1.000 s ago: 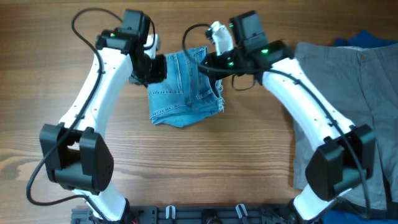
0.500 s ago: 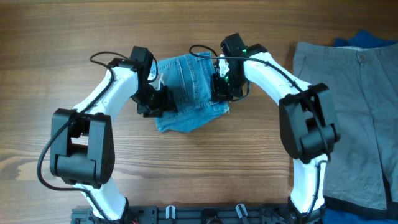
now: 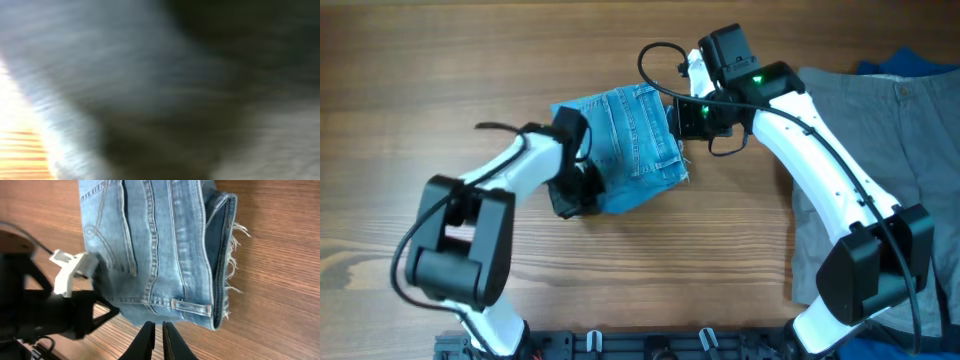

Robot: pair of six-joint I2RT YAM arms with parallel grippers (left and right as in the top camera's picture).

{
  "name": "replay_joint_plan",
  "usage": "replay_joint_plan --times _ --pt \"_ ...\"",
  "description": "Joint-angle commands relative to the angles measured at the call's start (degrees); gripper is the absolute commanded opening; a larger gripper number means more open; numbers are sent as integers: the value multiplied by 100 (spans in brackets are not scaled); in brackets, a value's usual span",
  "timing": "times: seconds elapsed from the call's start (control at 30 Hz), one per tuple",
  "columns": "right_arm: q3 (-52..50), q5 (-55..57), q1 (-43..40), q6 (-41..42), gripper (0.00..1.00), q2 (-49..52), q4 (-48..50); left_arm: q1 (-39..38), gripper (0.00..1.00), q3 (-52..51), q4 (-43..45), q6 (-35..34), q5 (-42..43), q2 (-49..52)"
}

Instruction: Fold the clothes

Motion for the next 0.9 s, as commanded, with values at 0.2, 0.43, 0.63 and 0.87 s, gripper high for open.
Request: replay_joint_plan --times 0.2,0.43,0.63,0.87 --pt "13 85 15 -251 10 11 214 2186 4 426 2524 81 1300 96" --pt "0 334 15 -247 13 470 1032 1453 100 776 916 656 2656 96" --pt "-11 -636 15 -72 11 1690 1617 553 100 525 966 -754 1412 96" --pt "-15 -682 15 59 11 2181 1648 413 100 -227 2396 -2039 809 96"
